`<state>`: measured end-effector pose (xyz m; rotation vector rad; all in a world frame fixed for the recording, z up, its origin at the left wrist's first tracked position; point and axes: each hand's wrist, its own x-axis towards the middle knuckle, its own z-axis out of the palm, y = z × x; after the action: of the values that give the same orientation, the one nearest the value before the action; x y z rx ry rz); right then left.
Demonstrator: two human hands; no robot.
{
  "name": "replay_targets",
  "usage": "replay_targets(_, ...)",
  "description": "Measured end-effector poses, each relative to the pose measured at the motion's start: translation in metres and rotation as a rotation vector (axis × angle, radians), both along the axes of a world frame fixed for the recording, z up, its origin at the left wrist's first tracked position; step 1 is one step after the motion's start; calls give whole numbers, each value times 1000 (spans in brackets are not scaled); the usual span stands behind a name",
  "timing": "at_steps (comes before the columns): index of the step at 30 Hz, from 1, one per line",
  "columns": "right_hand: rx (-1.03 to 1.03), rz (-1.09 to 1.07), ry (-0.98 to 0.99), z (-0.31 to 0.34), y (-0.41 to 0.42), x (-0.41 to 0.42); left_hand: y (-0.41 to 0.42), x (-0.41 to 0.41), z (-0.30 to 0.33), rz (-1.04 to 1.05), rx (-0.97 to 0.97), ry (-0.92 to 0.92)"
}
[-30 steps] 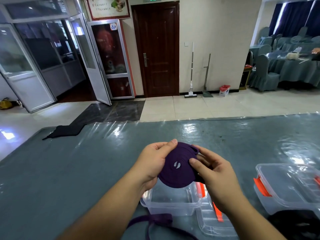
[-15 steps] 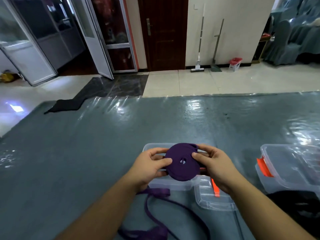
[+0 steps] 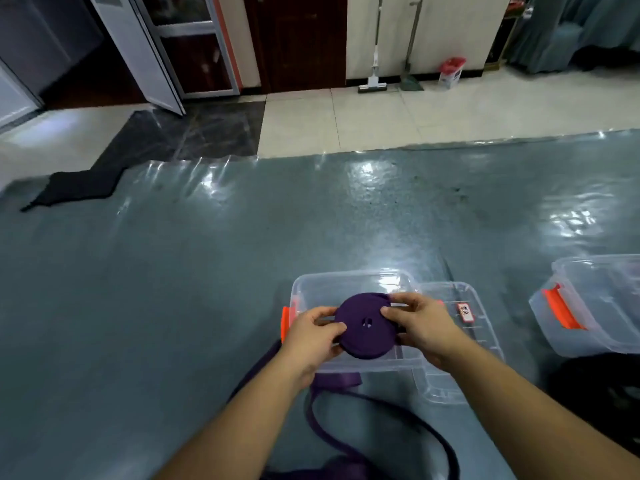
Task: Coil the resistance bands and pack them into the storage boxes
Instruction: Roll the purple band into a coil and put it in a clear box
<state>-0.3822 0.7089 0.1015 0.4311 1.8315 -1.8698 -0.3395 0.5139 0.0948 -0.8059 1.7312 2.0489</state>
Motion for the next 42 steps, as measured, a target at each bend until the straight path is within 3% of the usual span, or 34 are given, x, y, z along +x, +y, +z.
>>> replay_targets(9, 172, -27, -85, -50, -20, -32, -8, -39, -64, -42, -104, -125)
replay_targets(14, 476, 86, -48, -85, -22, -49, -5, -54, -93, -130, -260, -192)
replay_targets(24, 730, 231, -104, -136, -36, -73, 9, -79, -134, -215, -594, -320)
replay_targets(35, 751, 210, -98, -156, -40, -78, 14, -96, -160, -301, -753, -341)
replay_targets(42, 779, 242, -40, -155, -40, -79, 21, -91, -155, -484, -910, -196)
